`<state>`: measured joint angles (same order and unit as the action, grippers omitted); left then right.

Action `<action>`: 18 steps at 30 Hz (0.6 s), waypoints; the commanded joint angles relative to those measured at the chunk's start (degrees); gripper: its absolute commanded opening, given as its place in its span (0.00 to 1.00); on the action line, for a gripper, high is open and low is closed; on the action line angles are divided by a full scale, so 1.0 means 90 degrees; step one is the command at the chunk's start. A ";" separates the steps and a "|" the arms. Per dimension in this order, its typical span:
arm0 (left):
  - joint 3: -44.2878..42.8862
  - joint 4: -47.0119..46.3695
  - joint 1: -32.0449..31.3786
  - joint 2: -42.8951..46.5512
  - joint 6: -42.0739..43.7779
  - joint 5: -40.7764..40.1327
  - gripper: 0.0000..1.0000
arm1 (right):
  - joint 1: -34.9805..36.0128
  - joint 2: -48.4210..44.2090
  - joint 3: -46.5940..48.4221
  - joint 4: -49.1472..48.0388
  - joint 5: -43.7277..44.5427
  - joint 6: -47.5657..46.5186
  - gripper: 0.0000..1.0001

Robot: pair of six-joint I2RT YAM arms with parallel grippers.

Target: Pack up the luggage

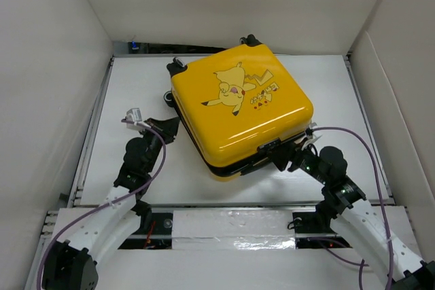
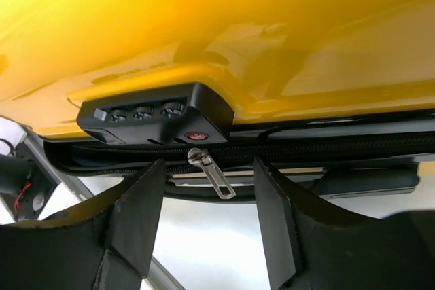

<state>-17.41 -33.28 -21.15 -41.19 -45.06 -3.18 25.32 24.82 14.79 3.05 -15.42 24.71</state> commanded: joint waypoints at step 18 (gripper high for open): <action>0.1671 -0.0677 -0.0072 -0.0403 0.1032 0.2843 0.00 | 0.0253 -0.0149 -0.0138 0.0325 -0.0045 0.0330 0.59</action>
<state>-2.24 -33.39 -21.54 -42.78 -38.70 17.61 26.79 26.00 14.22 3.73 -16.29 25.56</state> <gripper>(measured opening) 0.003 0.570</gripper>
